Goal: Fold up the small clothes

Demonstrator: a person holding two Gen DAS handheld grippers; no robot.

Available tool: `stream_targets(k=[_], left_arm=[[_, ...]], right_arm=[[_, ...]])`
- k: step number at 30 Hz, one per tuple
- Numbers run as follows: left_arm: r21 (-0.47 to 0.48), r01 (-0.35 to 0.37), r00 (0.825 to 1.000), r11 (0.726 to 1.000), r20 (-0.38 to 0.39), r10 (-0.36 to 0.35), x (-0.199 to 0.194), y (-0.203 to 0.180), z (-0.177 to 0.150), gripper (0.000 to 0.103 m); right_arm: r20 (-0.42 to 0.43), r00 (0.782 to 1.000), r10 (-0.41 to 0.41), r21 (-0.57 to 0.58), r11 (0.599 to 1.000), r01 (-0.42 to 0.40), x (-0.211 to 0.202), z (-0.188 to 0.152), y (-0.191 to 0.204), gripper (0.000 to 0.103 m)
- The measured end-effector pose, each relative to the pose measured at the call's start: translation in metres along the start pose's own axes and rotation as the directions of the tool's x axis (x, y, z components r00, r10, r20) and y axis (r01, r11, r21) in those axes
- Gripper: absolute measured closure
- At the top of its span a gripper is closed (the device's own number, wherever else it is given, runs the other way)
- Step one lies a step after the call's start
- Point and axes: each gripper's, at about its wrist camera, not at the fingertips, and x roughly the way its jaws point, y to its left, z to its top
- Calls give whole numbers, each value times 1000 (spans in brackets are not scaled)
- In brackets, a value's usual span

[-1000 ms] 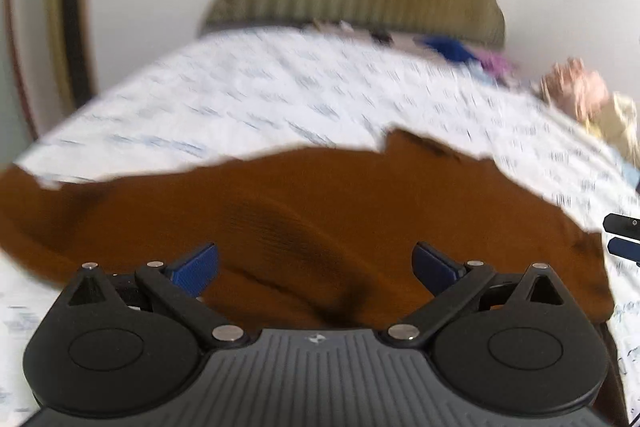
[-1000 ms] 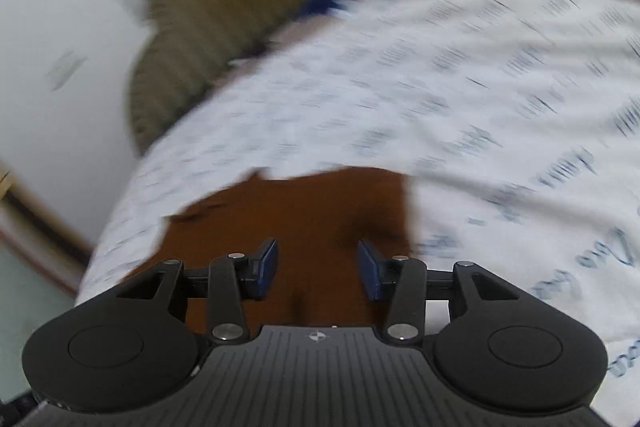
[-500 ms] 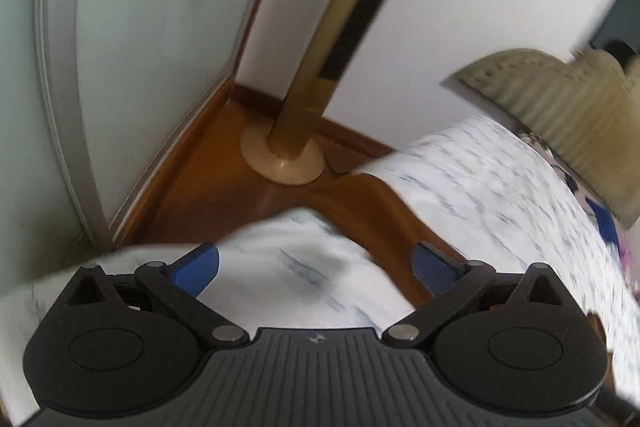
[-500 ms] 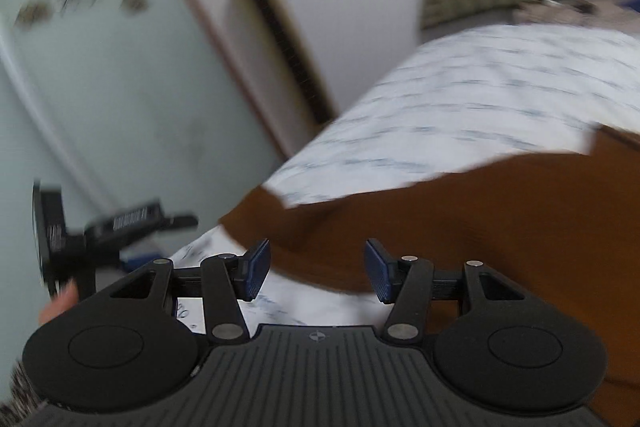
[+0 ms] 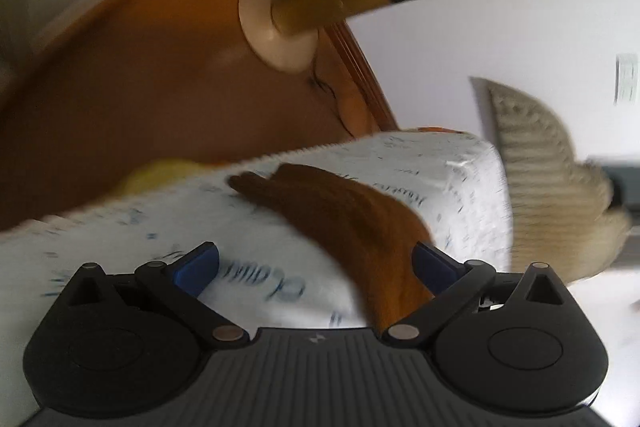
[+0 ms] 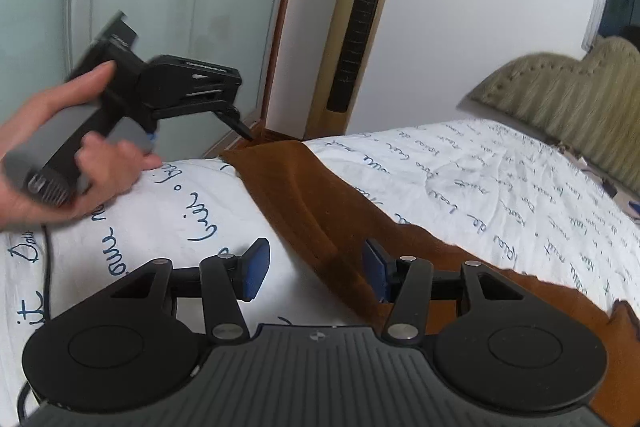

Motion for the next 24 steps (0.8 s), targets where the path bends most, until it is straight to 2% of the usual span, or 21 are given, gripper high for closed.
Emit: stream_targets(k=[2,5,10,13,17,20,22,24], left_arm=[[-58,21,999,998,-42,-23,13,6,9,0],[-138,82,989,987,-112,-98,36,12,20,0],[-199,176,971,964,-128,-203,41,22,26,7],[-200,207,966,958,-113,-232,33,25,29,20],[-158,256,960,954,-71,-270,10,21,25,20],[-106,299,950,948,-61,-306,-10,19,20,20],[-116,301,949,947,-62,-309,-22,22,13,20],[-84,315,948,945,-10,-317,-44,24,3,19]], right_arm=[[3,1000,6,-20,1000,-6,4,-2,4,50],[-10,1000,5,-41,999,-5,12,-6,11,50],[-32,999,16,-5,1000,-16,21,-9,7,50],[-1,1000,-12,-14,1000,12,22,-6,7,50],[-15,1000,0,-39,999,-1,24,6,9,55],[26,998,51,-70,996,-49,19,20,18,55],[34,996,83,-75,994,-80,20,34,24,53],[37,990,133,-74,989,-130,25,47,27,53]])
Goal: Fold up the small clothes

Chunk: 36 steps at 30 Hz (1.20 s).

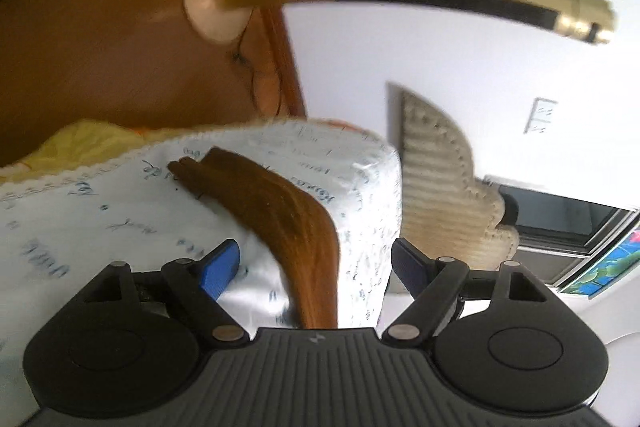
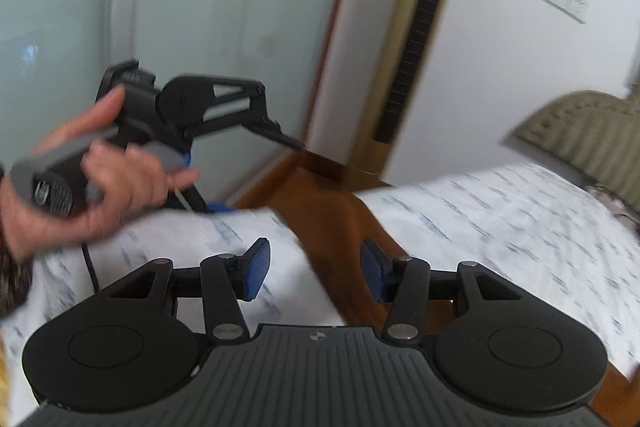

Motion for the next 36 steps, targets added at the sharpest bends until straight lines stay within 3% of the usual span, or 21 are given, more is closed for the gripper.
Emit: stream_targets(k=[4,8,10,13,16,18,19,21,24,29,31,36], left_arm=[[136,33,998,990,51,-40,-41,-15,-25,19],[101,97,995,990,21,-100,-59,-5,-31,19],[138,76,996,987,37,-82,-66,-2,-38,19],[176,85,995,981,32,-92,-75,1,-47,19],[204,78,995,976,41,-88,-78,2,-52,19],[201,52,996,978,64,-66,-81,2,-54,19],[197,41,996,979,71,-56,-82,2,-53,19],[183,56,995,981,70,-70,-85,3,-53,19],[177,47,992,983,110,-67,-94,4,-54,17],[224,3,990,975,139,-34,-97,1,-66,14],[243,-20,988,970,151,-17,-97,-3,-72,14],[288,-60,984,956,179,7,-95,-14,-87,7]], right_arm=[[-41,999,-3,-50,999,1,33,31,9,53],[-196,981,-9,-107,994,-13,87,59,21,53],[-270,959,-88,-178,983,40,110,63,30,51],[-366,913,-183,-287,955,77,138,57,39,39],[-322,910,-260,-332,932,148,153,53,39,33],[-329,909,-256,-313,938,151,162,55,37,64],[-345,903,-258,-303,941,153,167,55,36,91],[-344,897,-277,-311,935,169,171,52,40,92],[-345,905,-249,-268,950,160,165,53,33,94],[-320,942,-106,-21,994,105,142,58,-12,98],[-304,952,-42,49,997,60,132,54,-29,98],[-217,976,21,208,978,25,96,44,-62,98]])
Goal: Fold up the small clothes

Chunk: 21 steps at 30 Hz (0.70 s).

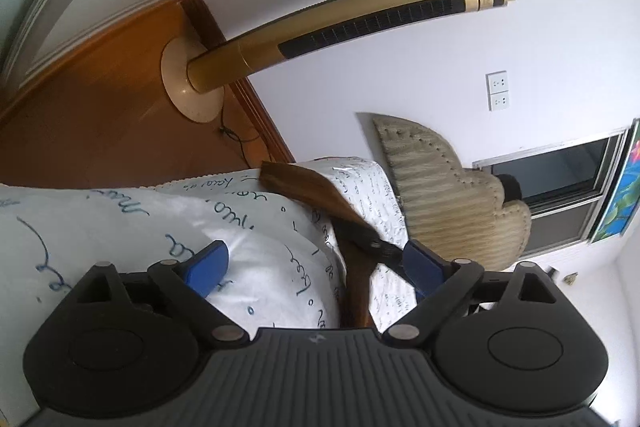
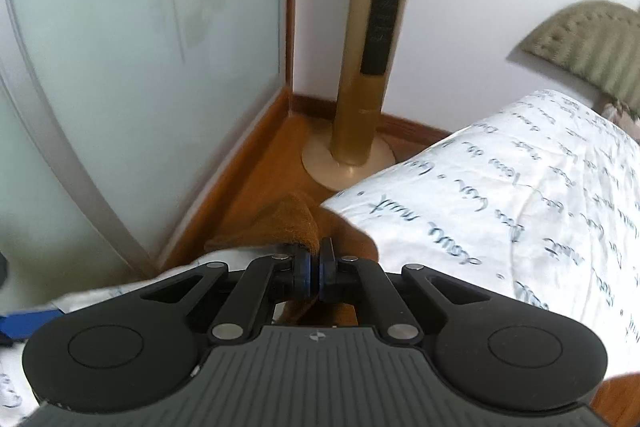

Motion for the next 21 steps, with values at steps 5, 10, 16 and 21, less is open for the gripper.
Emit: stream_targets(k=[5,10,16,21], left_arm=[[95,18,1000,995,-4,-18,4,-22,-27,3],[228,121,981,966,-179,-81,35,-53,-78,3],[278,321,916,905,-333,-222,65,-85,-135,3],[345,386,891,855,-381,-249,87,-128,-177,2]], right_arm=[[116,993,33,61,997,-40,-46,-1,-20,98],[177,981,78,126,987,-101,-90,6,-49,98],[257,964,71,188,974,-122,-143,-8,-83,98],[342,939,50,241,961,-139,-192,-31,-118,98]])
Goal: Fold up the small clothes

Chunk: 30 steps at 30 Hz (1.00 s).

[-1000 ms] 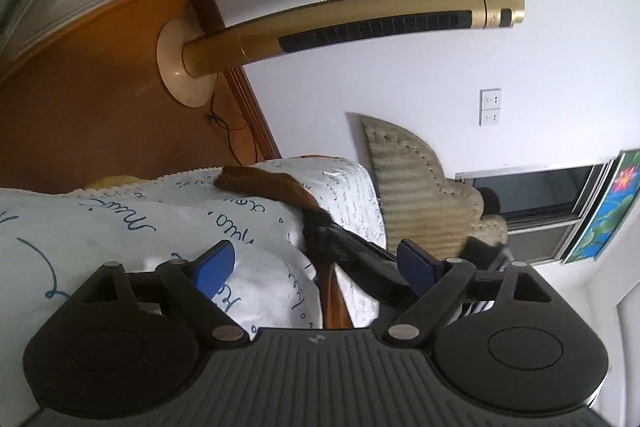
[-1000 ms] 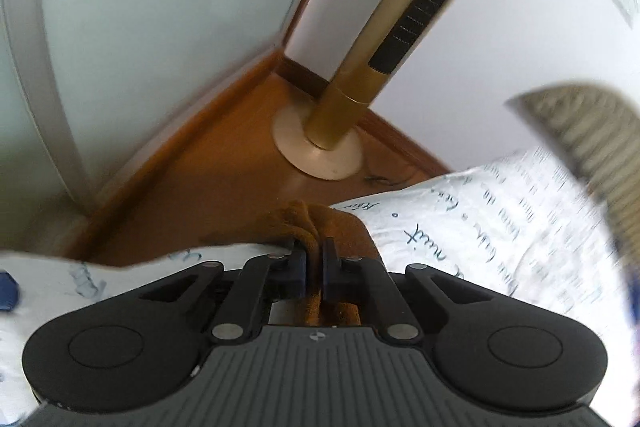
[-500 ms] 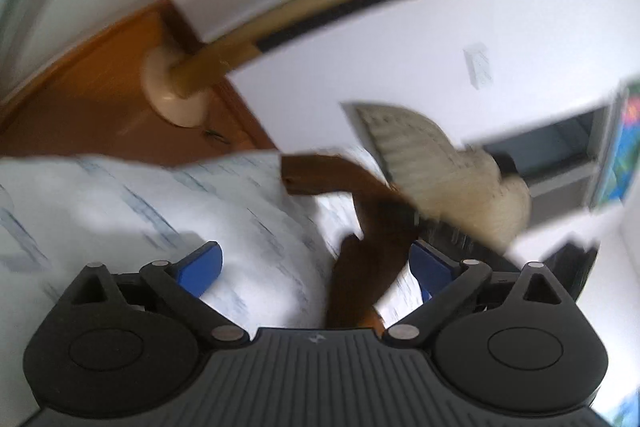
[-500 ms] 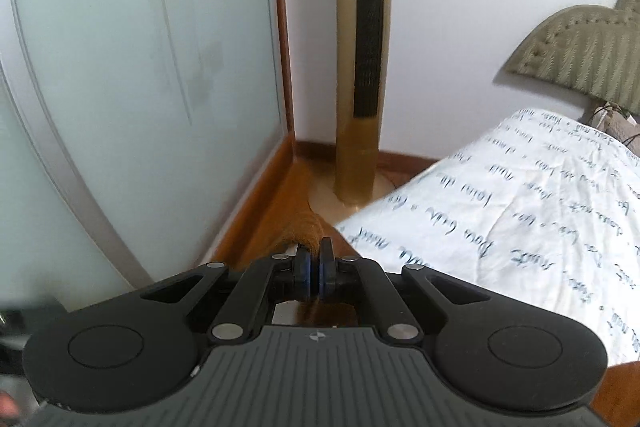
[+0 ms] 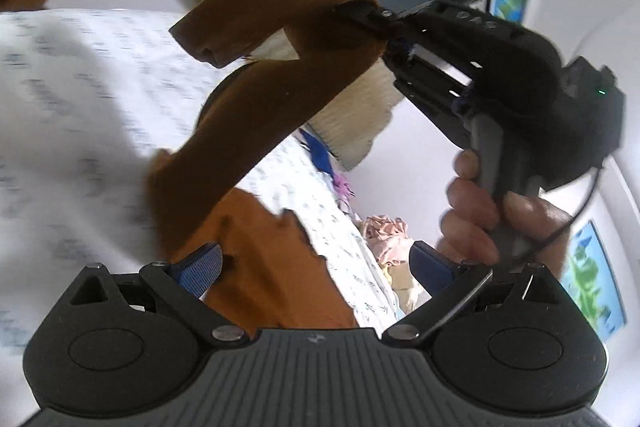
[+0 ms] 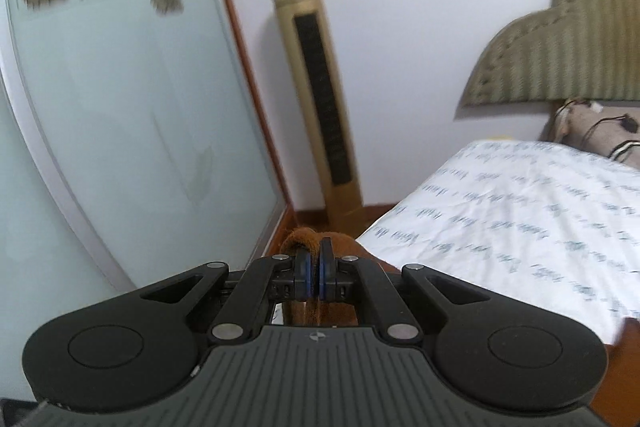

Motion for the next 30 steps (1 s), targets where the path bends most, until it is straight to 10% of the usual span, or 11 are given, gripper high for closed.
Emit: stream_targets(k=[6,10,14,20,30], left_arm=[[-21,69,992,997,-109,-71,65,-27,-15,2],[39,-139,989,990,-38,141,96,-31,-20,2],[108,-359,933,927,56,355,112,-37,-26,3],[212,-446,893,870,177,414,117,-66,-47,3],[446,-576,812,686,210,545,125,-93,-119,2]], right_arm=[[75,997,-12,54,999,8,-62,4,-46,97],[113,993,-30,109,994,18,-93,-4,-76,97],[206,976,-70,175,984,34,-139,-27,-103,98],[304,904,-299,329,924,195,-206,-107,-158,98],[25,919,-393,606,737,298,-210,-259,-241,91]])
